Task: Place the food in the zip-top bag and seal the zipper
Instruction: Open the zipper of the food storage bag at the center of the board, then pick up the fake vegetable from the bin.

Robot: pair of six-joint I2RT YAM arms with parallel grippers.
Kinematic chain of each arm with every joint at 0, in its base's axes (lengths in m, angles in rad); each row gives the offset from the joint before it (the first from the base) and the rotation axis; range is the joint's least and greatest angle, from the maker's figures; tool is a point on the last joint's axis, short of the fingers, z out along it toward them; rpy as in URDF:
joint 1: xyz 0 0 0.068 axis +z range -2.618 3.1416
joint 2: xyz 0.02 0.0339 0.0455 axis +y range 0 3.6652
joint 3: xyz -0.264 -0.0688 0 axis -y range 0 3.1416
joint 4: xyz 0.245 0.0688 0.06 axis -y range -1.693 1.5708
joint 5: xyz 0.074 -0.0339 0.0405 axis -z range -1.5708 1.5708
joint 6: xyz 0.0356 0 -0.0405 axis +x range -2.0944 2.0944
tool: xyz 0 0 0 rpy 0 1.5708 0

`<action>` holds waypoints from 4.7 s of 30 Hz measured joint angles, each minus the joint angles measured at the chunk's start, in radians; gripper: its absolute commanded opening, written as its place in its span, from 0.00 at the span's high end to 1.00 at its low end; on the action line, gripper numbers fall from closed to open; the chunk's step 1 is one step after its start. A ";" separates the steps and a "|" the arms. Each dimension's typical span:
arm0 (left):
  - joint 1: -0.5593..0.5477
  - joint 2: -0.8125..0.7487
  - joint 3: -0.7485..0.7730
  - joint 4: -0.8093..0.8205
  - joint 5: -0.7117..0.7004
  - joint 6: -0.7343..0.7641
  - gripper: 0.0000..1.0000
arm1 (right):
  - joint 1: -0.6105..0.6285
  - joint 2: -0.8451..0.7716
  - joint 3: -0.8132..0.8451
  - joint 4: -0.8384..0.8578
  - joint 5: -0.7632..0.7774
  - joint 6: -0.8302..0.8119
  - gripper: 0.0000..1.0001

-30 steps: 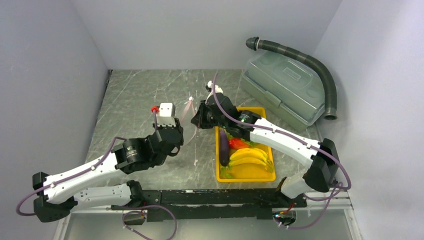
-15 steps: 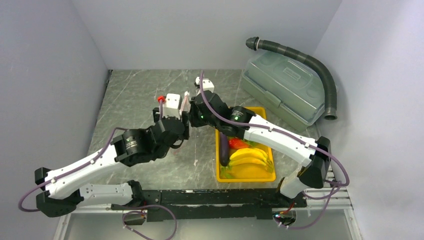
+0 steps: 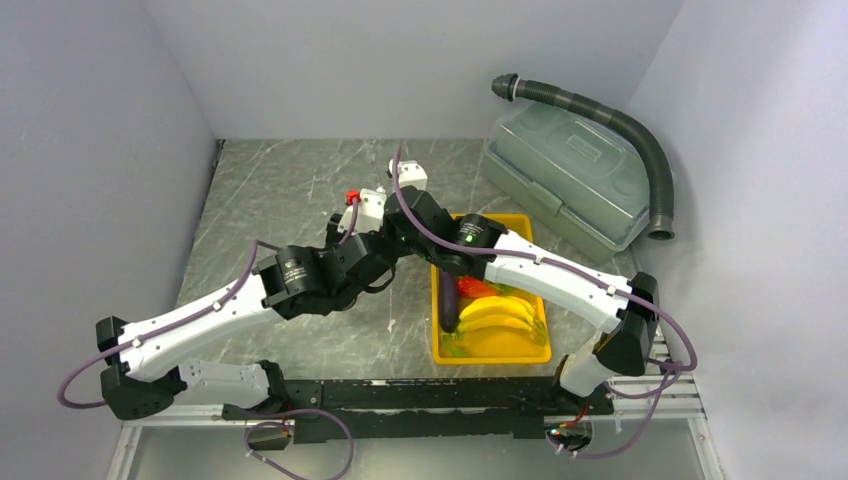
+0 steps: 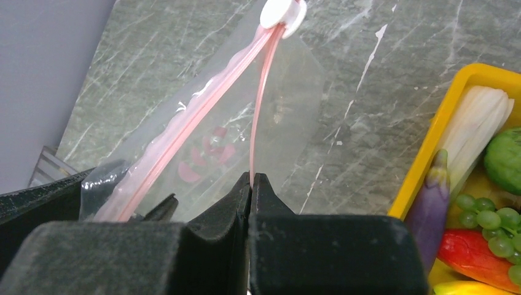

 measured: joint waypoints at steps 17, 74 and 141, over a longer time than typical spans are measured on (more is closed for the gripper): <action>0.003 -0.005 0.023 -0.010 -0.092 0.107 0.86 | 0.003 0.015 0.000 -0.001 0.000 -0.002 1.00; 0.045 0.000 -0.093 0.116 -0.143 0.403 1.00 | -0.067 -0.120 -0.248 0.195 -0.176 -0.011 0.39; 0.247 -0.142 -0.289 0.274 0.272 0.398 1.00 | -0.312 -0.118 -0.628 0.086 -0.301 0.029 0.54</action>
